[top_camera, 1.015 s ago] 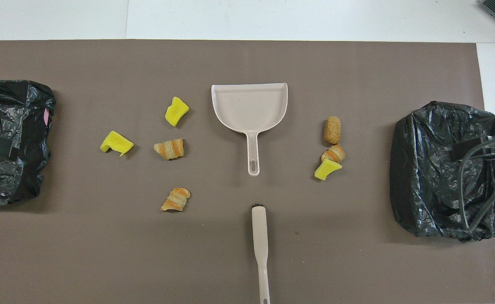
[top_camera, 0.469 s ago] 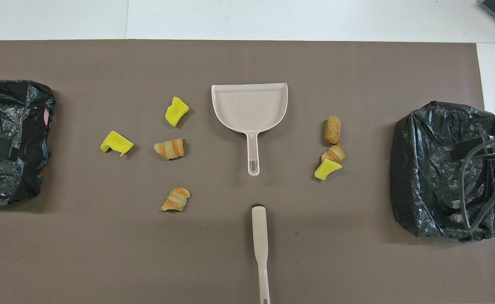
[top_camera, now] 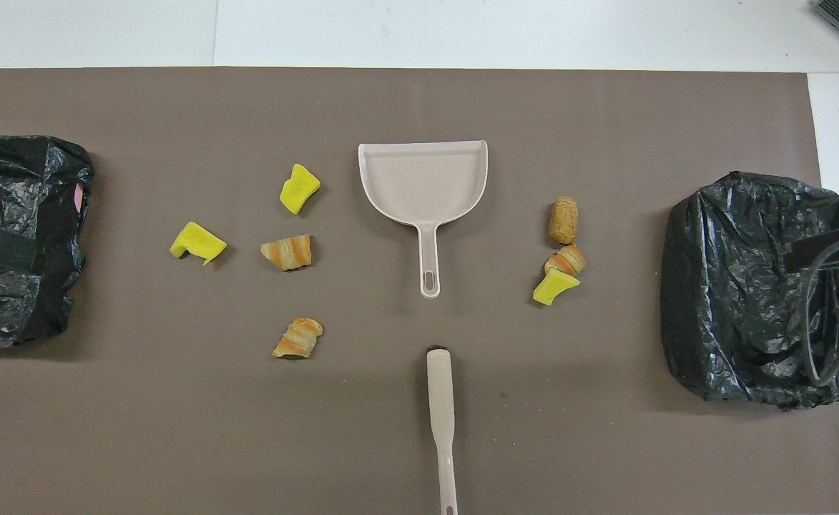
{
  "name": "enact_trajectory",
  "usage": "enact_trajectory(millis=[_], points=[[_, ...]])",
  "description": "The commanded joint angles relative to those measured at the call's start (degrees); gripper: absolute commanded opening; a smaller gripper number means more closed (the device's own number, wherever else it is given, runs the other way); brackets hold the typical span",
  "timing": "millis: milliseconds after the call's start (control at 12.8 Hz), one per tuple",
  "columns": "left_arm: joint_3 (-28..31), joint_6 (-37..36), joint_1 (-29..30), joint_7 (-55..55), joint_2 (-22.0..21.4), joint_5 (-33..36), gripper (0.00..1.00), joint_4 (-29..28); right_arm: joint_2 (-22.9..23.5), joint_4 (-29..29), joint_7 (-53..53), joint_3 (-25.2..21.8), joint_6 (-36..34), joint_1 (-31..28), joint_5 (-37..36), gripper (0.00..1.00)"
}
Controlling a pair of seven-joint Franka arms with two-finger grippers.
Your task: Sweep and dump trash in bin
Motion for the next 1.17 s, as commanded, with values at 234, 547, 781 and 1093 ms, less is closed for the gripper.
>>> enact_trajectory(millis=[234,547,781,1093], points=[[-0.3,0.5,-0.4,-0.5,-1.5,0.6,1.0,-2.0,-0.2,-0.2,-1.6,0.7,3.9,-0.3,-1.2,1.0],[-3.8,3.9,-0.3,-1.1,-4.8,0.6,1.0,-7.7,-0.5,-0.4,-1.5,0.7,3.0,-0.4,-0.7,1.0],[-9.2,10.6,-0.3,-6.7,-10.3,0.5,1.0,-18.7,-0.6,-0.7,-1.9,0.7,3.8,-0.4,-1.0,1.0],[-17.2,15.9,-0.3,-14.5,-11.7,-1.5,1.0,-26.3,-0.4,-0.3,-1.6,0.7,3.2,-0.2,-0.5,1.0]])
